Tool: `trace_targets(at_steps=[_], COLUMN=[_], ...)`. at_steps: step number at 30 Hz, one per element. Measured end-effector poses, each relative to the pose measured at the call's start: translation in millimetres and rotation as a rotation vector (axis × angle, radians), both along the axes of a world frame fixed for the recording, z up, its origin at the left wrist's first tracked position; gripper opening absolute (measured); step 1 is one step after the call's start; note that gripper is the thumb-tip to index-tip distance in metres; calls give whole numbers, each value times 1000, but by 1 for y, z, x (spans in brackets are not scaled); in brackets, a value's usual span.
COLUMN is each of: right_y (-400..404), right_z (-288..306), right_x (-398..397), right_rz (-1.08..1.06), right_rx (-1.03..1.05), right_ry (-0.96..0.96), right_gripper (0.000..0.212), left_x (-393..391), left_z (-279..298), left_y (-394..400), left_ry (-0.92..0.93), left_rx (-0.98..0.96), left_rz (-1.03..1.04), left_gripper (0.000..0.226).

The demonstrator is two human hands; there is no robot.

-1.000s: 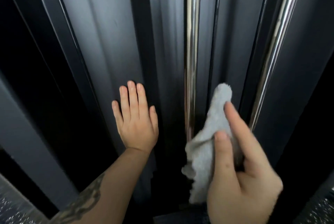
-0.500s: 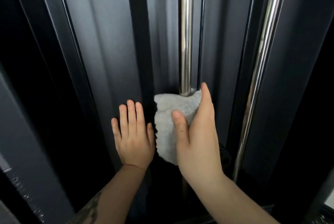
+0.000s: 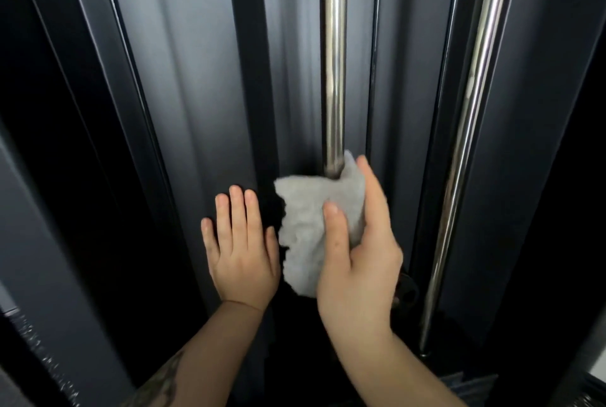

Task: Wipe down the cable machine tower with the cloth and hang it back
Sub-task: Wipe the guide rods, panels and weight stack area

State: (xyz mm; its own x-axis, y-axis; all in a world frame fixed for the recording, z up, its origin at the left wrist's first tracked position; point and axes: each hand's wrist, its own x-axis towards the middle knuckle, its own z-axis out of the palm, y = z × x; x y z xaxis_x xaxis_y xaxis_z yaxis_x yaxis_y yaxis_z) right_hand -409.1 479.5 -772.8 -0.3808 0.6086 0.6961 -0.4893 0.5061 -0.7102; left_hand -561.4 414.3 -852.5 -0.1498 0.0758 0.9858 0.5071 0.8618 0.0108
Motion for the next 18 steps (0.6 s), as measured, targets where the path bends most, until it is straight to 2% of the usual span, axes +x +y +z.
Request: trace_targets(at_steps=[3, 6, 8, 11, 14, 15, 18], right_y=[-1, -17, -22, -10, -1, -5, -19], right_z=[9, -33, -45, -15, 13, 11, -33], right_x=[0, 9, 16, 13, 7, 6, 6], right_rz=[24, -63, -19, 86, 163, 162, 74], right_rx=[7, -79, -164, -209, -168, -152, -143], right_ry=[-27, -198, -294, -239, -69, -34, -47], right_gripper=[51, 52, 49, 37, 30, 33, 50], left_x=[0, -2, -2, -2, -3, -2, 1], left_z=[-1, -3, -2, 0, -1, -1, 2], left_y=[1, -1, 0, 2, 0, 0, 0], left_ry=[-8, 11, 20, 109, 56, 32, 30], left_rx=[0, -10, -18, -14, 0, 4, -4], left_rz=[10, 23, 7, 35, 37, 37, 47], left_gripper=[71, 57, 54, 48, 61, 64, 51])
